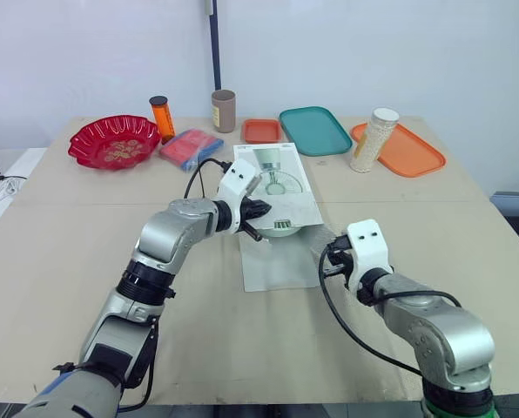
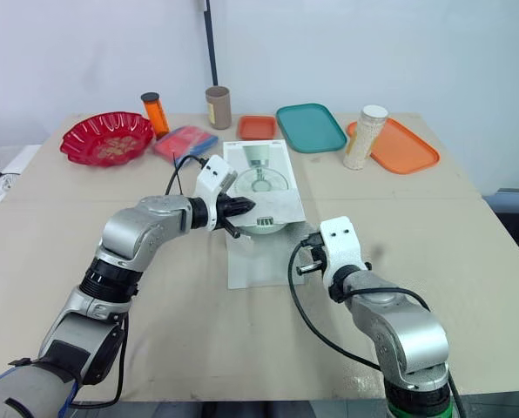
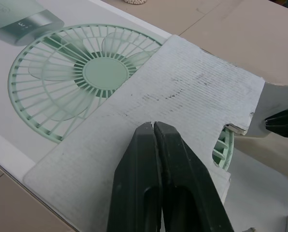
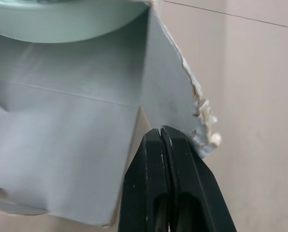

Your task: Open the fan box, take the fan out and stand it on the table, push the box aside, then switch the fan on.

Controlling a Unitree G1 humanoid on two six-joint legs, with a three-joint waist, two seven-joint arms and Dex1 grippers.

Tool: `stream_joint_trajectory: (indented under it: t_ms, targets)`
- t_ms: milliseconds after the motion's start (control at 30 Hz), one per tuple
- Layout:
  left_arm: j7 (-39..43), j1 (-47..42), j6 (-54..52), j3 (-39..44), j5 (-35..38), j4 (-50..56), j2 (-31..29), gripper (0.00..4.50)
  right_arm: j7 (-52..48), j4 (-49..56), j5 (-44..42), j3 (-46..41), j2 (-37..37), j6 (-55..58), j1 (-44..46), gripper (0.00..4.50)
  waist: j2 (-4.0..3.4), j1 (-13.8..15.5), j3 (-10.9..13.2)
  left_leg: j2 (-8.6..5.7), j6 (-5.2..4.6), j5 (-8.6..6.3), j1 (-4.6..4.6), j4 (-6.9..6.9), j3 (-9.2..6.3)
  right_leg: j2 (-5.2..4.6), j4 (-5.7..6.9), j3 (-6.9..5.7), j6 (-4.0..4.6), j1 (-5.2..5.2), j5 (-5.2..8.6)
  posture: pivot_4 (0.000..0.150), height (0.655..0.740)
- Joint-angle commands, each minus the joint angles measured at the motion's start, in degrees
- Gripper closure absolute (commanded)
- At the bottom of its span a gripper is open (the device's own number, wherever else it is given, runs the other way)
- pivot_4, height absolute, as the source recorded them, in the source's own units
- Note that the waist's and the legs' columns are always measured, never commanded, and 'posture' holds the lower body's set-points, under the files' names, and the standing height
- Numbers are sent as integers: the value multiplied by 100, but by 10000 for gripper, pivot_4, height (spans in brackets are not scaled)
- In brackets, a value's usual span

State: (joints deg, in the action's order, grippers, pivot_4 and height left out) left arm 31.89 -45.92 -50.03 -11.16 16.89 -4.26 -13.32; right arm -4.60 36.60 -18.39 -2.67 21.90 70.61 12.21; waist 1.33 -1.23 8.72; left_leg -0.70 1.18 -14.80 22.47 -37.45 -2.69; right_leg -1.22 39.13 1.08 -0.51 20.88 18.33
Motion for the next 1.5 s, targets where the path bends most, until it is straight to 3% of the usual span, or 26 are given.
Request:
stream_joint_trajectory:
  t_ms: [33, 567, 800, 933, 1133, 1267, 1500]
  targets:
    - [-11, 72, -92, 28, -46, 23, -61, 43868, -140, -306, 183, -21, 118, -545, 202, 44914, 0, 0, 0, 0, 0, 0, 0, 0, 0, 0, 0, 0, 0, 0, 0, 1500, 7382]
    - [-173, 247, -262, 163, -34, 324, -173, 43868, -977, -2093, 467, 659, -313, -2309, 1109, 44914, -2, -19, -1, 5, 0, 1, -4, 1, 5, 3, 2, 5, 3, 1, -3, 1500, 7382]
    - [-212, 261, -304, 197, -30, 381, -177, 43868, -970, -1725, 501, 446, -224, -2194, 898, 44914, -2, -15, -1, 6, 0, 1, -4, 1, 6, 3, 2, 5, 5, 1, -4, 1500, 7382]
    - [-217, 256, -316, 204, -22, 389, -162, 43868, -1060, -712, 567, 383, 302, -1881, 793, 44914, -3, -10, -1, 5, 0, 0, 0, 1, 6, 1, 2, 5, 4, 3, -3, 1500, 7382]
    - [-231, 183, -300, 230, -4, 319, -75, 43868, -1184, 72, 343, 264, 498, -1498, 944, 44914, -4, -14, -2, 8, 0, 1, -3, 1, 5, 6, 2, 4, 4, 2, -3, 1500, 7382]
    - [-291, 148, -316, 362, 68, 359, -4, 43868, -1180, -100, 218, 378, 164, -1550, 1326, 44914, -4, -15, -2, 7, 0, 1, -3, 0, 5, 5, 2, 5, 4, 2, -3, 1500, 7382]
    - [-524, 34, -643, 827, 332, 980, -36, 43868, -1185, -1299, 341, 513, -191, -1976, 1505, 44914, 0, -10, 1, 5, 0, 1, 0, 0, 3, 2, 2, 3, 4, 5, -3, 1500, 7382]
